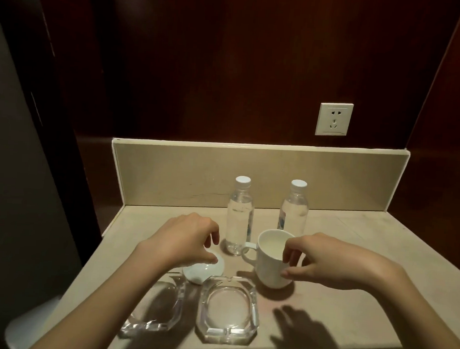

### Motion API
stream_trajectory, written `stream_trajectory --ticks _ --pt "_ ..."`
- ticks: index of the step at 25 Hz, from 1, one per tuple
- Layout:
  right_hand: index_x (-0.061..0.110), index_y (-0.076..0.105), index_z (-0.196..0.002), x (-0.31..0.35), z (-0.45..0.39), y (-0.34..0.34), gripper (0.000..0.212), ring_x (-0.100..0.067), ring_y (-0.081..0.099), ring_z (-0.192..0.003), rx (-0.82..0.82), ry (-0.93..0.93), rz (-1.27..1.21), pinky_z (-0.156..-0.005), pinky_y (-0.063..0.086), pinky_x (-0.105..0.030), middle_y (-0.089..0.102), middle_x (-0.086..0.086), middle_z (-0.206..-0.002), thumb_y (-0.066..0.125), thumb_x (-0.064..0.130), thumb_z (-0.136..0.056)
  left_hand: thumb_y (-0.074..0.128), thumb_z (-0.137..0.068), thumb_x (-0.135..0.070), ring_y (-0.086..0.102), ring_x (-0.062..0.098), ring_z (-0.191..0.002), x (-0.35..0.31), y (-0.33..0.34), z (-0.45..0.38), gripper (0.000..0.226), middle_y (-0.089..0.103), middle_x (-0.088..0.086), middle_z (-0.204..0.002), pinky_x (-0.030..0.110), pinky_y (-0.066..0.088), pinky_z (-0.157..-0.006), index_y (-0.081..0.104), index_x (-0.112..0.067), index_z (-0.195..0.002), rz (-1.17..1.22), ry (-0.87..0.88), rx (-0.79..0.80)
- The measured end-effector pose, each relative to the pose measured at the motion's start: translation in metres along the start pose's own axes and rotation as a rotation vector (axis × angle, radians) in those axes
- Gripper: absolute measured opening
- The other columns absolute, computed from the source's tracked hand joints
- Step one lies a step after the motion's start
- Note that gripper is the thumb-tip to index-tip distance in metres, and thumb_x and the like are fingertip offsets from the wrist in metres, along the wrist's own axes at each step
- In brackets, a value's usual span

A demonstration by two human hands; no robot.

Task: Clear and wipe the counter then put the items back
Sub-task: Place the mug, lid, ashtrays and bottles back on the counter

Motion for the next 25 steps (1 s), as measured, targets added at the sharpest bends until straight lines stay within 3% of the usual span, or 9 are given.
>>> stream_trajectory --ticks 12,20,25 --pt "0.027 0.061 -0.101 -0.092 -0.018 -0.034 0.033 -0.007 0.062 -0.09 0.039 -0.105 0.057 -0.084 0.051 -0.03 0.065 0.011 -0.102 0.057 0.056 -0.084 0.068 -0.08 -0.039 0.061 0.005 -0.085 -0.026 0.015 -0.035 0.021 0.066 -0.015 -0.091 0.029 0.052 -0.075 0.063 -0.03 -0.098 0.037 -0.275 -0.029" --pt "0.028 0.06 -0.096 -0.108 -0.043 -0.043 0.024 -0.005 0.058 -0.083 -0.039 -0.13 0.035 -0.071 0.046 -0.023 0.066 0.012 -0.1 0.057 0.051 -0.087 0.07 -0.078 -0.04 0.063 0.004 -0.08 -0.007 0.003 -0.055 0.02 0.065 -0.018 -0.085 0.031 0.053 -0.075 0.063 -0.031 -0.095 0.007 -0.383 -0.039" --pt "0.025 0.055 -0.115 -0.122 -0.059 -0.062 0.042 -0.011 0.059 -0.094 -0.109 -0.066 -0.007 -0.083 0.049 -0.03 0.065 0.009 -0.107 0.059 0.053 -0.085 0.073 -0.071 -0.055 0.061 0.003 -0.078 -0.004 -0.008 -0.076 0.038 0.065 -0.015 -0.09 0.028 0.053 -0.072 0.06 -0.029 -0.096 -0.014 -0.369 -0.068"
Point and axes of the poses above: each hand's wrist, its own z-axis away from the middle knuckle, its own y-axis out of the palm, x = y × z, the point moved 5 cm from there along -z, towards the middle knuckle
